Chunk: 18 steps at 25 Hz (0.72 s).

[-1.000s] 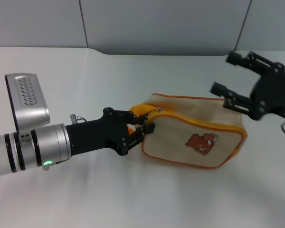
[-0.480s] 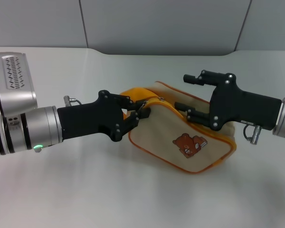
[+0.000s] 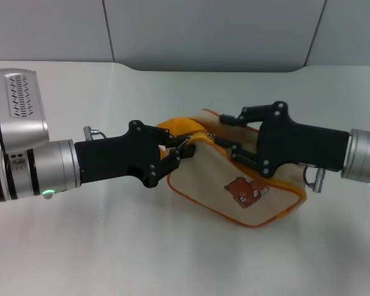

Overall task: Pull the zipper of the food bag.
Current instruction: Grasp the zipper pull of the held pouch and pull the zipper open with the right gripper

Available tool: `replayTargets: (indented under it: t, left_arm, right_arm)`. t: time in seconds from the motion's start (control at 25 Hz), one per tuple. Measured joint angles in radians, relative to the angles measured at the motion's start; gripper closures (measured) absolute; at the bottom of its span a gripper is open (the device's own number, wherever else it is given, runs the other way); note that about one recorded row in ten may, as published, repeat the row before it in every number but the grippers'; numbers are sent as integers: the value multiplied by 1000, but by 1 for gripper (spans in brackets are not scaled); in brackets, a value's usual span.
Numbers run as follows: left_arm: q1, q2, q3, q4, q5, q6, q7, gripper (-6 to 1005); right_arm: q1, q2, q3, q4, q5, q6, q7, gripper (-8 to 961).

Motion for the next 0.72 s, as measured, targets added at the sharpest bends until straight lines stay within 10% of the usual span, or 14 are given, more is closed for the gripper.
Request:
replayTargets:
  t: [0.72]
  left_arm:
    - [0, 1, -8, 31, 1, 4, -12, 875]
  right_arm:
    - [44, 0, -85, 25, 1, 78, -3, 741]
